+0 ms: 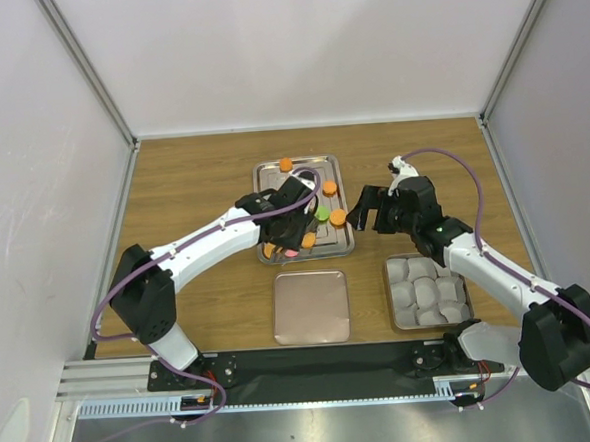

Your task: Pack the cookies

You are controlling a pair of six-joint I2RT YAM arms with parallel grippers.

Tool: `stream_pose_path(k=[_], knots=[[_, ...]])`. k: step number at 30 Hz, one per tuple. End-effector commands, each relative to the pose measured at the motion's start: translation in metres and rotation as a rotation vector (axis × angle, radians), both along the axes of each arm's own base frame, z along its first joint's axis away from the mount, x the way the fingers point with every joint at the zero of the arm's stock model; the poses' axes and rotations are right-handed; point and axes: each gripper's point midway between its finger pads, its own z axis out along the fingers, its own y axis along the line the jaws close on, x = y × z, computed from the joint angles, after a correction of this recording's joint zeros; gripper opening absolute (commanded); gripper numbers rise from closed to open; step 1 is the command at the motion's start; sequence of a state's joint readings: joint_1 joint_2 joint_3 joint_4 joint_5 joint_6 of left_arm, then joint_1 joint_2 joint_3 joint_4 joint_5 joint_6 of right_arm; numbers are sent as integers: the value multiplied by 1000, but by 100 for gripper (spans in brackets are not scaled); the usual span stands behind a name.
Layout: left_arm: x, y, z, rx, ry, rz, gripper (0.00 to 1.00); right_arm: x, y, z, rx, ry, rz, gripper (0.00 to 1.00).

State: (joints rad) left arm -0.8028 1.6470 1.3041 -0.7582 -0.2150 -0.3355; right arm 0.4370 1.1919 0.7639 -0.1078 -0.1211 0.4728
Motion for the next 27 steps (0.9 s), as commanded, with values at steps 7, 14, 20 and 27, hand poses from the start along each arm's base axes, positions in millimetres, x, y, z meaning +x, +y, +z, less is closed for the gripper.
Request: stream_pose_path(k=[7, 14, 20, 27], knots=[[10, -8, 59, -83, -136, -19, 35, 8, -5, 39, 3, -99, -33, 100], [3, -16, 81, -120, -168, -53, 35, 8, -22, 66, -15, -144, -101, 100], [-15, -45, 103, -178, -185, -141, 34, 9, -73, 97, -44, -164, -287, 100], [-52, -98, 121, -247, -179, -291, 35, 1, -138, 116, -58, -167, -483, 100]])
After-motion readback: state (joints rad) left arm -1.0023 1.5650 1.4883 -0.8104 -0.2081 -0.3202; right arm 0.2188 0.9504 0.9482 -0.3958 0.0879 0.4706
